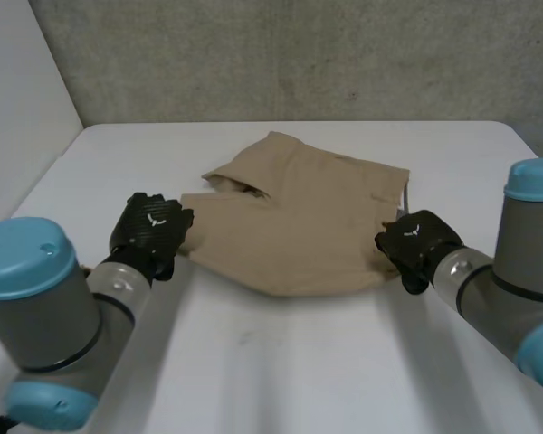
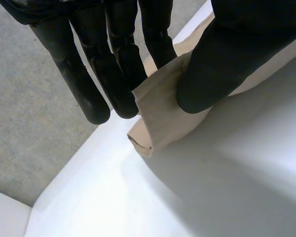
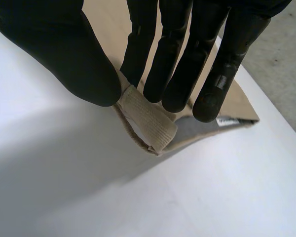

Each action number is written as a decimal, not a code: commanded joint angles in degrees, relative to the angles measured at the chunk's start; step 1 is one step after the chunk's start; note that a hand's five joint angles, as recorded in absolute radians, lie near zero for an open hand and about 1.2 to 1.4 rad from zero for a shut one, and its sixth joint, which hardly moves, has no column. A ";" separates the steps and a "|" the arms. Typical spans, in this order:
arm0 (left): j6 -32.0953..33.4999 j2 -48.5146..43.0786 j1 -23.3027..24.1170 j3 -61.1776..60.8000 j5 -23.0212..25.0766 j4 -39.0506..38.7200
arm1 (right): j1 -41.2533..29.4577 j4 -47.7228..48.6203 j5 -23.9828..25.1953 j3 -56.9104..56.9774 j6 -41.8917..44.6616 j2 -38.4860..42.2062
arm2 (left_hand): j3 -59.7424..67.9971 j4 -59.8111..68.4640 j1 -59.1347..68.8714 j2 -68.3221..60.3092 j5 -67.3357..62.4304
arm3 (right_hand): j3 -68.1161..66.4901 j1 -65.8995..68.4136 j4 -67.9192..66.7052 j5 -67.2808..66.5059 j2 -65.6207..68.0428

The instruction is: Fold the shorts.

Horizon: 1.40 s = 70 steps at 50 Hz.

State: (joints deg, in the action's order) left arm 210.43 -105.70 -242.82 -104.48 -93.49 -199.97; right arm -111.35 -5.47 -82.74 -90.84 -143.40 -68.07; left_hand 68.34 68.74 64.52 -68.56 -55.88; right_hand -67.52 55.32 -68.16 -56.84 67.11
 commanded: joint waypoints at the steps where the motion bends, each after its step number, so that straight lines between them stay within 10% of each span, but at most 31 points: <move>1: -3.61 8.31 0.68 -2.49 -0.03 8.19 | 1.48 -3.76 3.89 -5.74 0.58 -4.00 | 11.66 11.26 15.48 -11.44 -14.12 | -7.04 19.25 -6.40 -7.73 7.45; 7: -8.53 10.07 2.09 -1.96 0.15 9.25 | 3.77 -0.07 7.94 -9.88 -2.41 -4.44 | 11.66 11.26 15.48 -11.44 -14.12 | 29.48 -17.28 30.13 28.80 -29.08; 28: -11.26 8.41 5.96 13.76 -0.29 12.58 | 3.86 15.84 7.94 -19.11 -16.47 -4.44 | 11.66 11.26 15.48 -11.44 -14.12 | 38.43 -26.23 39.07 37.75 -38.02; 33: -13.02 7.79 6.05 16.23 -0.38 14.61 | 3.51 19.17 6.89 -18.23 -17.79 -3.21 | 11.66 11.26 15.48 -11.44 -14.12 | 31.24 -19.04 31.88 30.56 -30.83; 36: -13.72 7.79 5.96 16.50 -0.38 14.87 | 3.60 21.72 4.35 -17.44 -17.62 -1.46 | 11.66 11.26 15.48 -11.44 -14.12 | -6.76 18.96 -6.12 -7.44 7.17; 40: -14.17 7.79 5.52 16.15 -0.38 15.05 | 4.12 22.96 1.88 -16.13 -15.43 -1.97 | 11.66 11.26 15.48 -11.44 -14.12 | -12.48 24.68 -11.84 -13.16 12.89; 56: -13.90 15.43 0.78 14.21 -0.12 25.59 | 8.08 -7.76 7.93 5.56 0.31 -28.07 | 11.66 11.26 15.48 -11.44 -14.12 | -12.48 24.68 -11.84 -13.16 12.89; 70: -13.46 11.06 0.68 9.99 0.06 24.46 | 7.64 -20.11 9.79 11.03 4.18 -10.16 | 11.66 11.26 15.48 -11.44 -14.12 | -12.48 24.68 -11.84 -13.16 12.89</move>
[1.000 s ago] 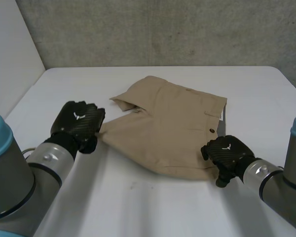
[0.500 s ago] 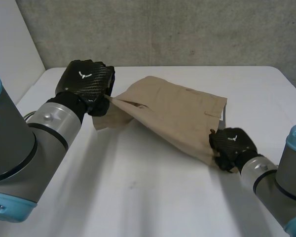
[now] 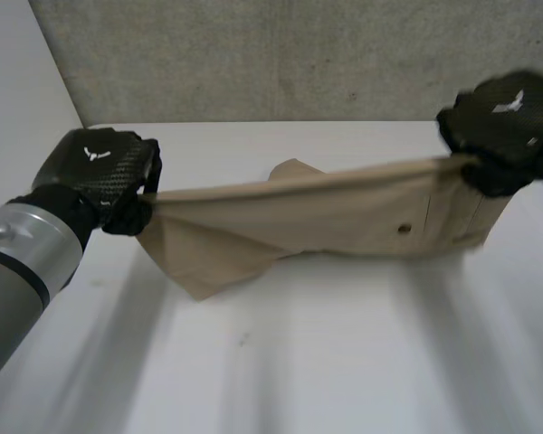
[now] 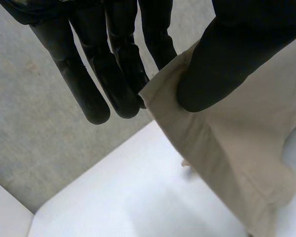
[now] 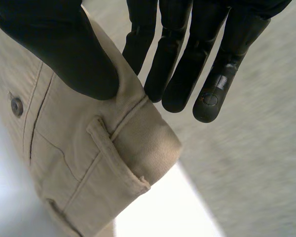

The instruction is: Fold the shorts.

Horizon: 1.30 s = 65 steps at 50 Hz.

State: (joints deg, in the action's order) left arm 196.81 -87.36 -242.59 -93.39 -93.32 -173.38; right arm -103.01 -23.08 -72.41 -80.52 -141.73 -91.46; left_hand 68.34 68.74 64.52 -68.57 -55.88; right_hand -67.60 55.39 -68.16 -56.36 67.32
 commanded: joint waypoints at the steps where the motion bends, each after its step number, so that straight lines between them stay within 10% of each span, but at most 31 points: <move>1: 0.24 -9.04 0.45 -0.74 -0.20 -2.75 | -0.70 -2.50 -1.15 1.50 2.68 15.41 | 11.66 11.26 15.48 -11.43 -14.12 | -12.40 24.61 -11.84 -13.64 12.68; 15: 14.38 -32.44 0.27 31.68 -0.29 -17.77 | -5.97 10.93 -11.61 32.86 -1.17 32.05 | 11.66 11.26 15.48 -11.43 -14.12 | -12.40 24.61 -11.84 -13.64 12.68; 24: 16.06 -26.64 0.27 39.61 -0.37 -52.05 | -6.94 47.15 -14.43 37.20 -8.04 25.11 | 11.66 11.26 15.48 -11.43 -14.12 | -12.40 24.61 -11.84 -13.64 12.68; 52: 18.77 -35.51 1.15 -1.70 0.42 -42.49 | -11.16 33.81 -12.84 1.86 2.41 37.67 | 11.66 11.26 15.48 -11.43 -14.12 | -12.40 24.61 -11.84 -13.64 12.68; 65: 23.70 -19.97 0.01 -11.81 -6.70 -22.46 | -10.46 14.31 -12.49 -7.28 5.50 25.20 | 11.66 11.26 15.48 -11.43 -14.12 | -12.40 24.61 -11.84 -13.64 12.68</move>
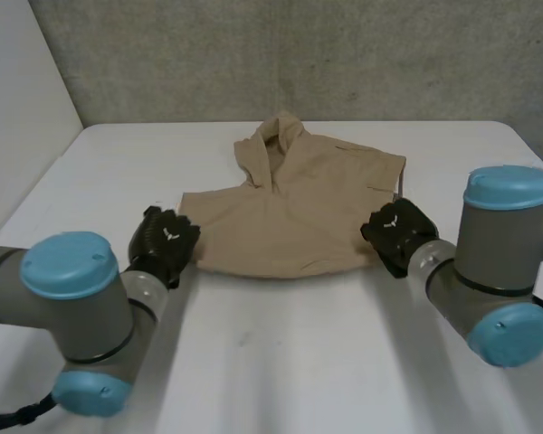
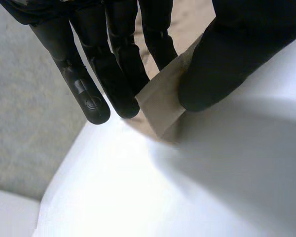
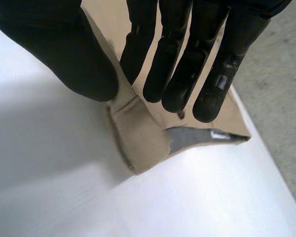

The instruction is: Fold the shorts.

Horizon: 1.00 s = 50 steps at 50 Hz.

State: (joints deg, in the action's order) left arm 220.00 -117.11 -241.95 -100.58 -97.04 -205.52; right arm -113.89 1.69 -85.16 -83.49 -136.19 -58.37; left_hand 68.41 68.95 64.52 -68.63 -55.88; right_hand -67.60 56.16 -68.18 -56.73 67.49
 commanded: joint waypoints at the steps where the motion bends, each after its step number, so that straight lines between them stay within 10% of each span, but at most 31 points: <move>1: 0.61 10.93 -0.54 -5.14 -3.07 11.10 | 0.42 -11.95 0.35 -4.66 0.05 -8.25 | 11.59 11.05 15.48 -11.37 -14.12 | -12.40 23.84 -11.82 -13.27 12.51; 11: 0.34 28.07 6.21 -14.46 -1.40 40.62 | 0.42 -34.11 0.26 -17.66 15.68 -17.38 | 11.59 11.05 15.48 -11.37 -14.12 | -12.40 23.84 -11.82 -13.27 12.51; 18: -0.62 27.47 9.75 -14.82 -1.57 35.74 | 0.51 -27.37 0.96 -22.50 15.43 -19.24 | 11.59 11.05 15.48 -11.37 -14.12 | -12.40 23.84 -11.82 -13.27 12.51; 20: 0.33 25.98 9.31 -14.12 -1.84 33.01 | 0.77 -25.51 1.23 -23.56 14.99 -19.24 | -41.67 -42.21 -37.79 41.90 39.14 | -12.40 23.84 -11.82 -13.27 12.51; 22: 0.43 25.01 8.87 -13.24 -1.84 31.33 | 1.21 -24.46 1.31 -24.09 14.55 -19.24 | -58.41 -58.95 -54.52 58.63 55.88 | -12.40 23.84 -11.82 -13.27 12.51; 29: 0.26 19.04 4.39 -1.73 0.79 23.25 | 3.41 -18.48 1.75 -27.78 12.97 -20.47 | -54.50 -55.04 -50.62 54.73 51.98 | -12.40 23.84 -11.82 -13.27 12.51; 38: -5.79 2.80 -0.09 15.29 22.22 15.77 | 4.73 -13.12 4.57 -31.47 11.31 -21.08 | -38.01 -38.55 -34.12 38.23 35.48 | -12.40 23.84 -11.82 -13.27 12.51; 50: -8.36 -22.53 -1.94 40.72 25.06 14.89 | 4.73 -9.34 5.79 -33.14 7.78 -21.00 | -37.84 -38.38 -33.96 38.07 35.31 | -12.40 23.84 -11.82 -13.27 12.51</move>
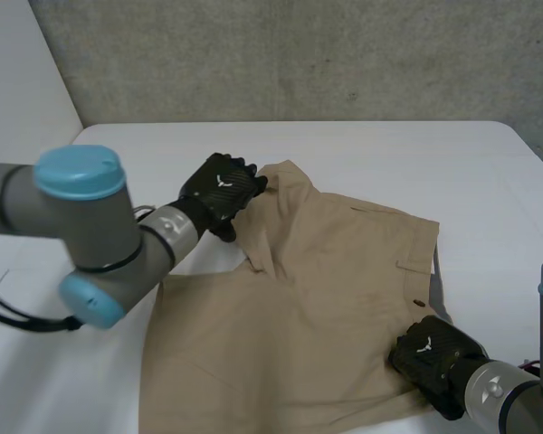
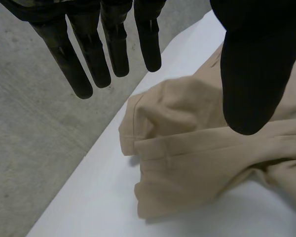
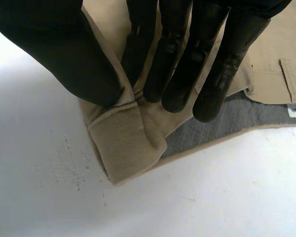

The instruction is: Fold the shorts.

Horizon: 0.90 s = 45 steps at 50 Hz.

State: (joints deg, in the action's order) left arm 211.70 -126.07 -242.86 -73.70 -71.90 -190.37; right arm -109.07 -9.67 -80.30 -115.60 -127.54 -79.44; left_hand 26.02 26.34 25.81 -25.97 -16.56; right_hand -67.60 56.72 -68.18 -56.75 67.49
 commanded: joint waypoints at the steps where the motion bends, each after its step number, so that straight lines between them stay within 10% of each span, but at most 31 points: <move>1: -0.06 -16.28 -1.38 16.45 0.00 -0.44 | -0.09 2.20 1.03 -1.12 -0.86 0.07 | 4.71 4.39 4.92 -4.76 -4.18 | -12.40 23.28 -11.82 -13.25 12.51; 6: 3.54 -22.37 -1.47 22.36 -0.34 -0.53 | -0.09 2.99 1.20 -1.47 -1.22 0.16 | 13.42 13.10 13.63 -13.47 -12.89 | -12.40 23.28 -11.82 -13.25 12.51; 10: 8.98 -23.61 -1.38 24.13 -2.45 -0.44 | 0.00 3.69 1.20 -1.56 -1.83 0.16 | 53.94 53.62 54.15 -53.99 -53.41 | -12.40 23.28 -11.82 -13.25 12.51; 16: 15.93 -23.17 -0.60 22.03 -15.53 0.35 | 0.00 3.70 1.20 -1.47 -1.74 0.16 | 53.98 53.66 54.19 -54.03 -53.44 | -12.40 23.28 -11.82 -13.25 12.51; 32: 19.54 -13.41 2.57 9.01 -29.70 0.09 | -0.09 3.87 1.38 -1.64 -2.97 0.07 | 53.98 53.66 54.19 -54.03 -53.44 | -12.40 23.28 -11.82 -13.25 12.51; 36: 19.46 -12.62 4.59 7.08 -29.96 -0.17 | -0.09 4.92 2.34 -1.56 -4.99 -0.10 | -14.10 -14.42 -13.89 14.05 14.64 | -12.40 23.28 -11.82 -13.25 12.51; 45: 11.83 4.06 4.59 -6.00 -31.55 -0.35 | 0.96 7.65 4.19 -0.68 -10.44 -0.10 | -10.93 -11.25 -10.72 10.88 11.47 | -12.40 23.28 -11.82 -13.25 12.51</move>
State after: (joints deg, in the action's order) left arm 230.20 -134.78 -238.23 -69.27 -102.51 -190.59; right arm -109.03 -3.88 -77.26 -116.88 -134.30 -79.54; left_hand 13.99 13.55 12.42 -13.89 -3.05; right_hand -67.60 56.72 -68.18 -56.76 67.50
